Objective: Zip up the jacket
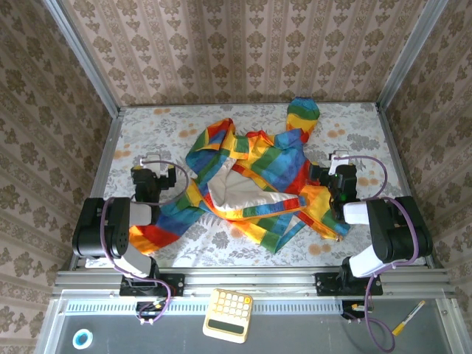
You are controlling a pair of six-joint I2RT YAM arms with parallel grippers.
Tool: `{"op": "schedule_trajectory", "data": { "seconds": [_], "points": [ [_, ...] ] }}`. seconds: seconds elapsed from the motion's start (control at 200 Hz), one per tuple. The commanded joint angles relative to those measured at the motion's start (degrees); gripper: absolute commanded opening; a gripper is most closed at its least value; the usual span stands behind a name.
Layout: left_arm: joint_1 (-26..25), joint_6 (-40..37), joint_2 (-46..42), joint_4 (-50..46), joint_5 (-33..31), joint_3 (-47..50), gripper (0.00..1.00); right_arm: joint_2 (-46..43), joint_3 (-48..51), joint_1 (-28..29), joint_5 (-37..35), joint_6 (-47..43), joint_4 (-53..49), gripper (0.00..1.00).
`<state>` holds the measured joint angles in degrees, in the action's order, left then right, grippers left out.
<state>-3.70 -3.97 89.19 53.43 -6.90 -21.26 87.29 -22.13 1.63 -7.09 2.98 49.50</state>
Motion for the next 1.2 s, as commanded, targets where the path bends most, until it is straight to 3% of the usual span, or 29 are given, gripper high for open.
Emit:
{"op": "schedule_trajectory", "data": {
  "seconds": [0.0, 0.565, 1.195],
  "points": [
    [-0.15, -1.22, -0.15, 1.94, -0.31, 0.34, 1.0, 0.52, -0.9, 0.04, 0.17, -0.87, 0.17, 1.0],
    [1.87, -0.73, -0.32, -1.38, 5.96, -1.18, 1.0, 0.52, -0.9, 0.04, 0.15, -0.87, 0.16, 1.0],
    [3.11, -0.07, -2.07, -1.01, 8.69, -0.27, 1.0, 0.4, -0.84, -0.05, 0.9, -0.99, 0.38, 1.0]
  ]
}}
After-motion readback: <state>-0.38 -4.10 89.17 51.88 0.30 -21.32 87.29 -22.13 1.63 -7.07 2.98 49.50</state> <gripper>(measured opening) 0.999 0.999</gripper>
